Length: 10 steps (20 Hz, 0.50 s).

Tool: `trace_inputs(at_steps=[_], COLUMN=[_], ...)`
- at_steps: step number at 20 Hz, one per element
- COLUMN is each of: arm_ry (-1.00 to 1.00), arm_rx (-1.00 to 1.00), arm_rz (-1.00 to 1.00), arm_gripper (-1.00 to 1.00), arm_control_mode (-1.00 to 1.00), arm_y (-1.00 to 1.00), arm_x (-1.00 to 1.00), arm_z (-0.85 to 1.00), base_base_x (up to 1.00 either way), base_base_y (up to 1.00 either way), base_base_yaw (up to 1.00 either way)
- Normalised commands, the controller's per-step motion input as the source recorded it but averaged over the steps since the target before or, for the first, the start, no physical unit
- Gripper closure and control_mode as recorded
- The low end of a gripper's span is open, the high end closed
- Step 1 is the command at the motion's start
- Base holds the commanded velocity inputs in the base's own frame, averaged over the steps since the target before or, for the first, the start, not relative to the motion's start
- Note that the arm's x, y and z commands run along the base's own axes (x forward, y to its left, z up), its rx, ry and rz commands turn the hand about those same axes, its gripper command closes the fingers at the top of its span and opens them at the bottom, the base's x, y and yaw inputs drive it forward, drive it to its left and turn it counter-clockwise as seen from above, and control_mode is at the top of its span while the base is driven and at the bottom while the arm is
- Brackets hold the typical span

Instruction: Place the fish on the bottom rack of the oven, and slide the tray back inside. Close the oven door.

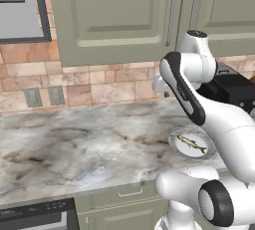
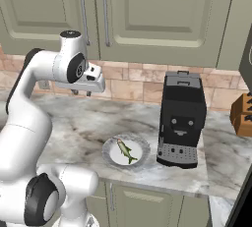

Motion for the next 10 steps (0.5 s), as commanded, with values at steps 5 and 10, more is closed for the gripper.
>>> trace_inputs(at_steps=[5, 10], arm_ry=[0.00, 0.03], arm_rx=[0.00, 0.03], arm_rz=[0.00, 0.00], arm_gripper=[-1.00, -1.00], arm_control_mode=[-1.00, -1.00], arm_y=[-0.02, -0.55], arm_x=[0.00, -0.31], arm_z=[0.00, -0.38], base_base_x=[0.00, 0.00], base_base_y=[0.00, 0.00], base_base_yaw=[0.00, 0.00])
